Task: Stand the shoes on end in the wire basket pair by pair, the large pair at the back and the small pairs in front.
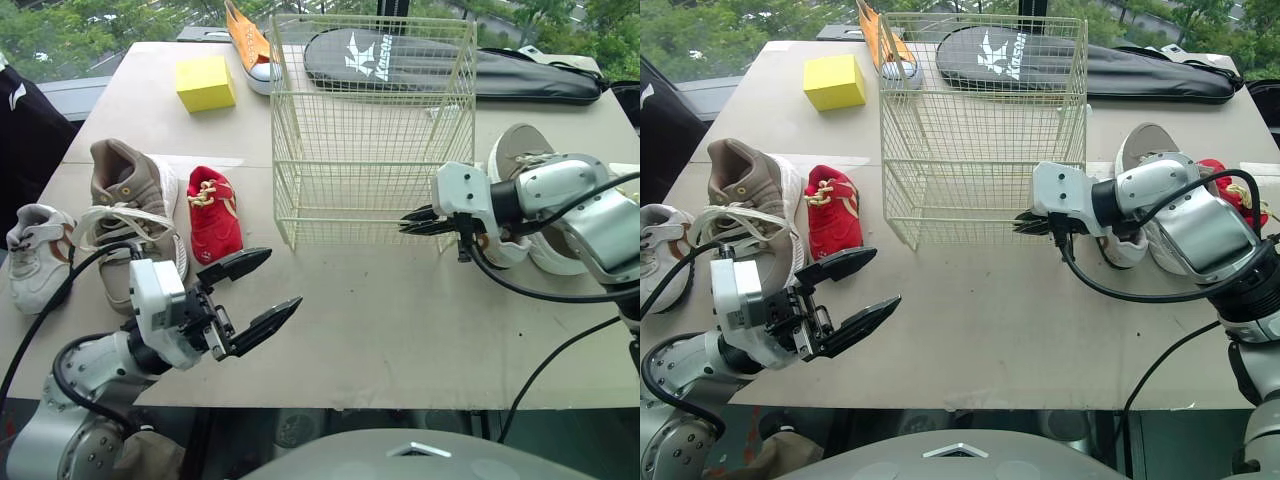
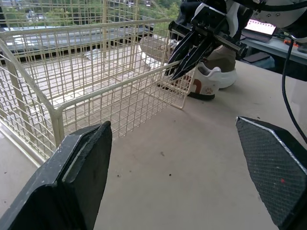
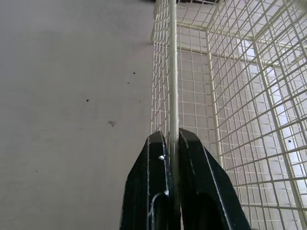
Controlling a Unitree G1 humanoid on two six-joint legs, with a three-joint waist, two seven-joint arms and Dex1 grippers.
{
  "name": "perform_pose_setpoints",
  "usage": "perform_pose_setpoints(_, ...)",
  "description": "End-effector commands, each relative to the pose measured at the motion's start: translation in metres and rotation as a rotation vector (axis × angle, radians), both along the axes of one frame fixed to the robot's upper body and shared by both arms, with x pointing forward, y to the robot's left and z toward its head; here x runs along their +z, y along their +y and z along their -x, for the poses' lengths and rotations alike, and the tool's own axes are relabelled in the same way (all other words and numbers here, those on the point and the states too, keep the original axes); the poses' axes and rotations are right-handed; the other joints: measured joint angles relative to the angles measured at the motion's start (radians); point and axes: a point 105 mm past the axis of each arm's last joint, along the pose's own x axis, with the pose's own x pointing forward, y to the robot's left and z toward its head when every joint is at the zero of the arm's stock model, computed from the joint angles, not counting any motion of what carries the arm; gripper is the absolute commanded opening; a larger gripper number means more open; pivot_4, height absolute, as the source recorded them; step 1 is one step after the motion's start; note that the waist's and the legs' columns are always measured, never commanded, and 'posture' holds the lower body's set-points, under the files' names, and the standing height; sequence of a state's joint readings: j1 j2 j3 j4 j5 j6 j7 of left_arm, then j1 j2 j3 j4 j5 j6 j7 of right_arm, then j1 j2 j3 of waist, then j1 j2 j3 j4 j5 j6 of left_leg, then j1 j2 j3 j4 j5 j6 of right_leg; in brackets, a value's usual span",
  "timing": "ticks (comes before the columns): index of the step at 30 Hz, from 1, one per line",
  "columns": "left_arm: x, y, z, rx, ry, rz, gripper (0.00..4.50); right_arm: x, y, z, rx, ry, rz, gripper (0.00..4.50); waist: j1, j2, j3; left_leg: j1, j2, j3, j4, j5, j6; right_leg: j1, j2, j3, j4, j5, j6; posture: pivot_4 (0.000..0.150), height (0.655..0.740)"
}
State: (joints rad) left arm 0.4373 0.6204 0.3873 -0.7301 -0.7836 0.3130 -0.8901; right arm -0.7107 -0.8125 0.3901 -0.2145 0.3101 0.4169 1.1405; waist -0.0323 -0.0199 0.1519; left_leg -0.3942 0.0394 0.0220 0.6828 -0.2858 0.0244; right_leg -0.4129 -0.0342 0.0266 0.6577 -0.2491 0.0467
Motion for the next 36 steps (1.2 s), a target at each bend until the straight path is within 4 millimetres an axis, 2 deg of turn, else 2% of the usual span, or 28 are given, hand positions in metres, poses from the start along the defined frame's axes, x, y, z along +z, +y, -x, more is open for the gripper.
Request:
perform_pose_setpoints(1, 0.01, -0.002, 0.003, -0.01, -0.057, -0.017, 4.5, -0.007, 0.0, -0.006, -0.011, -0.027, -0.004, 0.04, -0.005, -0.001, 0.0, 0.001, 0.0, 0.0, 0.0, 0.0, 0.0, 0.001, 0.0, 0.0, 0.0, 0.0, 0.0, 0.15, 0.74)
perform_pose_setpoints(7, 0.011, -0.001, 0.002, 0.01, -0.052, -0.01, 4.5, -0.005, -0.001, -0.002, -0.006, -0.062, -0.047, 0.04, -0.004, -0.003, -0.002, 0.004, 0.0, 0.0, 0.0, 0.0, 0.0, 0.003, -0.001, 0.001, 0.001, -0.001, -0.002, 0.15, 0.74)
perform_pose_setpoints(8, 0.012, -0.002, 0.002, 0.01, -0.053, -0.01, 4.5, -0.004, -0.002, -0.002, -0.014, -0.058, -0.059, 0.57, -0.004, -0.003, -0.002, 0.004, 0.0, 0.0, 0.0, 0.0, 0.0, 0.003, -0.001, 0.001, 0.001, -0.001, -0.002, 0.15, 0.74)
perform_pose_setpoints(9, 0.013, -0.003, 0.001, 0.01, -0.055, -0.008, 4.5, 0.0, -0.005, 0.0, -0.012, -0.062, -0.079, 0.84, -0.003, -0.003, -0.002, 0.004, 0.0, 0.001, 0.0, 0.0, 0.0, 0.003, -0.001, 0.001, 0.001, -0.001, -0.002, 0.15, 0.74)
perform_pose_setpoints(10, 0.014, -0.003, 0.001, 0.009, -0.056, -0.006, 4.5, 0.002, -0.007, 0.002, -0.009, -0.063, -0.091, 1.31, -0.001, -0.003, -0.001, 0.004, 0.0, 0.001, 0.0, 0.0, 0.0, 0.003, -0.001, 0.001, 0.001, -0.001, -0.002, 0.15, 0.74)
perform_pose_setpoints(13, 0.016, -0.006, 0.0, -0.009, -0.054, 0.002, 4.5, 0.02, -0.01, 0.0, -0.049, -0.171, -0.177, 2.79, 0.004, -0.003, -0.001, 0.003, 0.0, 0.0, 0.0, 0.0, 0.0, 0.003, -0.001, 0.0, 0.001, -0.001, -0.002, 0.15, 0.74)
perform_pose_setpoints(14, 0.018, -0.009, -0.001, -0.022, -0.056, 0.008, 4.5, 0.034, -0.012, 0.002, -0.074, -0.219, -0.242, 3.15, 0.007, -0.002, 0.0, 0.003, 0.0, 0.0, 0.0, 0.0, 0.0, 0.003, -0.001, 0.0, 0.001, -0.001, -0.002, 0.15, 0.74)
perform_pose_setpoints(15, 0.02, -0.01, -0.002, -0.031, -0.056, 0.012, 4.5, 0.043, -0.014, 0.005, -0.09, -0.248, -0.284, 3.71, 0.009, -0.001, 0.0, 0.002, 0.0, 0.0, 0.0, 0.0, 0.0, 0.002, -0.001, 0.0, 0.001, -0.001, -0.002, 0.15, 0.74)
perform_pose_setpoints(17, 0.017, -0.016, -0.006, -0.067, -0.014, -0.008, 4.5, 0.062, -0.021, 0.022, -0.109, -0.217, -0.384, 4.47, 0.02, 0.001, 0.002, 0.0, 0.0, 0.0, 0.0, 0.0, 0.0, 0.001, -0.001, 0.0, 0.0, 0.0, 0.0, 0.15, 0.74)
perform_pose_setpoints(18, 0.015, -0.02, -0.008, -0.086, 0.016, -0.026, 4.5, 0.073, -0.026, 0.029, -0.138, -0.217, -0.432, 4.47, 0.024, 0.001, 0.002, -0.001, -0.001, -0.001, 0.0, 0.0, 0.0, 0.0, -0.001, 0.0, 0.0, 0.001, 0.001, 0.15, 0.74)
perform_pose_setpoints(21, 0.026, -0.032, -0.014, -0.15, 0.009, -0.018, 4.5, 0.094, -0.038, 0.047, -0.234, -0.246, -0.522, 4.47, 0.032, 0.002, 0.003, -0.002, -0.001, -0.002, 0.0, 0.0, 0.0, 0.0, -0.001, -0.002, 0.0, 0.001, 0.002, 0.15, 0.74)
perform_pose_setpoints(24, 0.035, -0.045, -0.021, -0.218, 0.013, -0.016, 4.5, 0.101, -0.05, 0.069, -0.339, -0.188, -0.582, 4.47, 0.044, 0.001, 0.003, -0.003, -0.001, -0.003, 0.0, 0.0, 0.0, 0.0, -0.002, -0.003, -0.001, 0.001, 0.002, 0.15, 0.74)
perform_pose_setpoints(28, 0.043, -0.057, -0.029, -0.304, 0.03, 0.003, 4.5, 0.084, -0.076, 0.086, -0.558, -0.11, -0.552, 4.47, 0.046, 0.001, 0.003, -0.003, -0.001, -0.002, 0.0, 0.0, 0.0, 0.001, -0.002, -0.002, -0.002, 0.001, 0.001, 0.15, 0.74)
perform_pose_setpoints(31, 0.048, -0.064, -0.032, -0.372, 0.039, 0.025, 4.5, 0.064, -0.108, 0.089, -0.806, -0.111, -0.55, 4.47, 0.044, 0.0, 0.003, -0.002, -0.003, -0.002, 0.0, 0.0, 0.0, 0.002, -0.001, -0.002, -0.002, 0.001, 0.002, 0.15, 0.74)
perform_pose_setpoints(36, 0.049, -0.074, -0.035, -0.43, 0.055, 0.01, 4.5, 0.028, -0.146, 0.093, -1.067, -0.091, -0.516, 4.47, 0.041, 0.0, 0.003, -0.002, -0.003, -0.001, 0.0, 0.0, 0.0, 0.001, 0.001, 0.0, -0.001, 0.001, 0.002, 0.15, 0.74)
